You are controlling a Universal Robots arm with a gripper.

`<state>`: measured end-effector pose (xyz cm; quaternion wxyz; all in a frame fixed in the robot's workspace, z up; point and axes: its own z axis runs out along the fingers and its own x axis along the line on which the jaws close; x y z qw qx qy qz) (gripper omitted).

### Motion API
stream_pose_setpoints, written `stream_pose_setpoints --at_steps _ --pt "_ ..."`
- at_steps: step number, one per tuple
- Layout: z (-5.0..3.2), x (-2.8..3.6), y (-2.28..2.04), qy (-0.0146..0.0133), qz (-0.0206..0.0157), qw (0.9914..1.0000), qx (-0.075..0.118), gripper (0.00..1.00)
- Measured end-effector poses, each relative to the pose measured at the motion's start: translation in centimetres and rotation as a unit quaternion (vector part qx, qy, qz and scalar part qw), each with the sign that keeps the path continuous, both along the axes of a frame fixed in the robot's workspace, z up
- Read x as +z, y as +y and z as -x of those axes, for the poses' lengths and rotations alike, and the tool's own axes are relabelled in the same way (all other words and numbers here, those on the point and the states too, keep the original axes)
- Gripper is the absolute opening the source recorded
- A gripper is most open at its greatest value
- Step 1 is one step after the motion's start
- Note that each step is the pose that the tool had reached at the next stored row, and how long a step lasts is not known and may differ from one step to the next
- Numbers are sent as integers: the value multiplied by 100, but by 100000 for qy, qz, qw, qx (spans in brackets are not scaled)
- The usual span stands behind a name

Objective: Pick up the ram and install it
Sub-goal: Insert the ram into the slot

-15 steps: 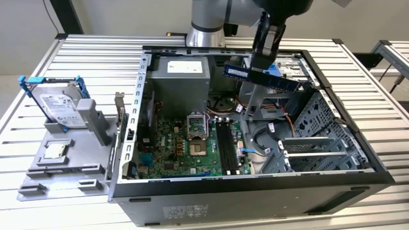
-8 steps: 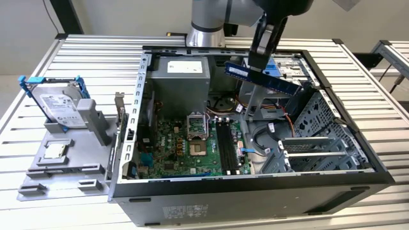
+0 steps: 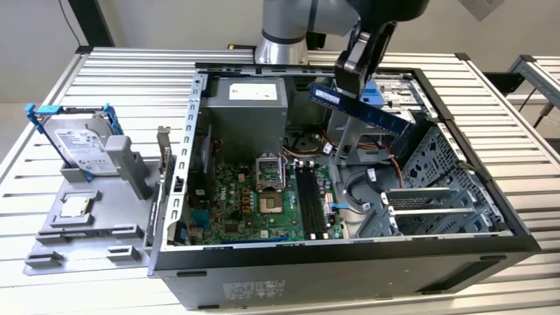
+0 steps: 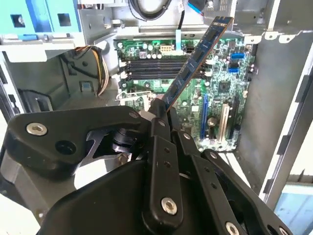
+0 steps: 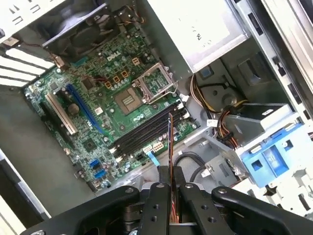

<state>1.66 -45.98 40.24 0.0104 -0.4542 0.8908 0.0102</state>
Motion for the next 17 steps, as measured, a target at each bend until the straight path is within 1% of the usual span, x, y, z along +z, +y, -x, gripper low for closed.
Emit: stream_pose_setpoints --at_steps 2,4,6,9,11,13,15,17 --pt "0 0 0 6 3 99988 -1556 0" --pt "0 0 0 7 -2 99949 -3188 0" --pt "0 0 0 12 -2 99889 -4714 0" --pt "0 0 0 19 2 99746 -7120 0" --pt "0 0 0 24 0 99617 -8742 0" --pt "0 0 0 24 -1 99468 -10302 0" --pt "0 0 0 25 0 99288 -11914 0" --pt "0 0 0 24 1 99080 -13535 0"
